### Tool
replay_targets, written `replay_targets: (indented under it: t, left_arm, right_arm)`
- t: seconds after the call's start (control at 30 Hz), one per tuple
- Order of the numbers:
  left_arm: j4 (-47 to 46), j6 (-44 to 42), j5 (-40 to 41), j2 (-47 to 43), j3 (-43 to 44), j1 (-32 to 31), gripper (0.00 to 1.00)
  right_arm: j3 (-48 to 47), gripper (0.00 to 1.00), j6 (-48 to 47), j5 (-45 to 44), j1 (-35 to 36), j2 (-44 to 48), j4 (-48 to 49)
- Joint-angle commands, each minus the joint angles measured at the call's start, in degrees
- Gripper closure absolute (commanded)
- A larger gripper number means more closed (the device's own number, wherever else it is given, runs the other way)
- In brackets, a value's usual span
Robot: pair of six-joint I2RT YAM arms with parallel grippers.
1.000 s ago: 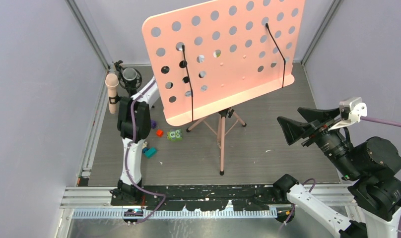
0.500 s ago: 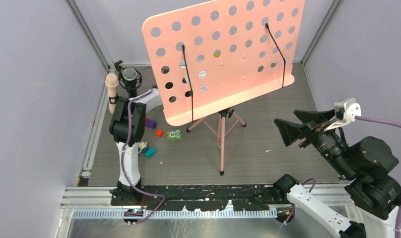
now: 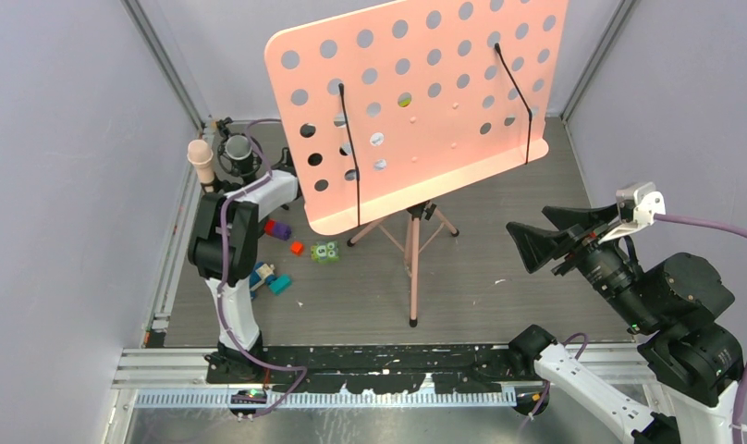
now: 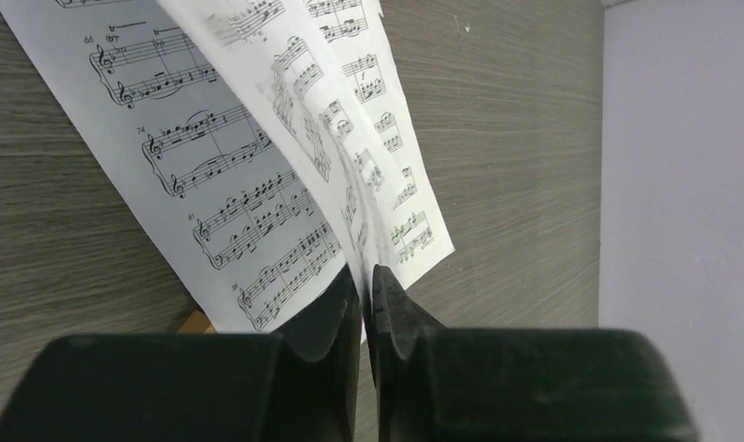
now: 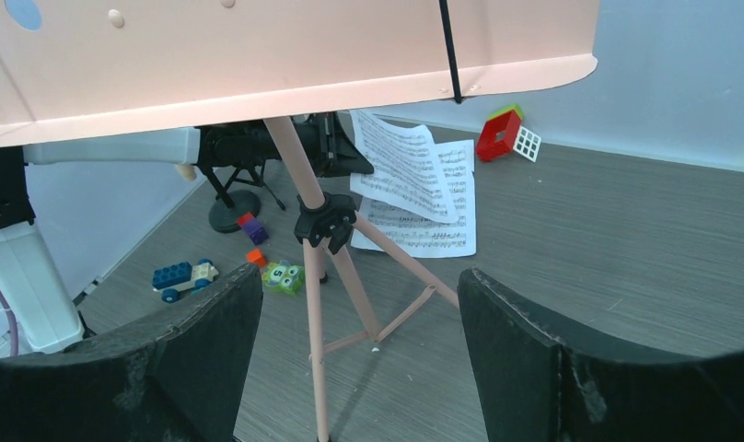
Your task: Pack up the instrument practice props
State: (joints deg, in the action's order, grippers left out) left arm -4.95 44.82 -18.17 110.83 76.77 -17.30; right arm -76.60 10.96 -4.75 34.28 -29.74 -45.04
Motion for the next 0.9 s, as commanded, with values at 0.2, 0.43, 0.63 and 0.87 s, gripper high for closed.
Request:
replay_targets:
  t: [0.2,0.43,0.63,0.87]
  left_arm:
    - [-1.88,-1.52,-2.74,-1.0,0.04,0.41,0.46]
    - [5.93,-7.32,2.14,-6.22,2.5,-0.39,0.32]
    - [15.05,-13.07,10.59,-11.97,5.51,-2.47,0.16]
    - [3.8,-12.95,2.83,-22.04,-3.93,-3.38,0.17]
  right_arm:
    - [0.23,0.18,0.95,0.45,0.05,0.55,1.81]
    - [0.13,0.18,1.24,0.45,0.08,1.15,1.35]
    - [0.3,0.18,1.3,0.4,0.05,1.41,1.19]
    - [0.91,0.18,1.83,-0.25,0.07,3.06,0.13]
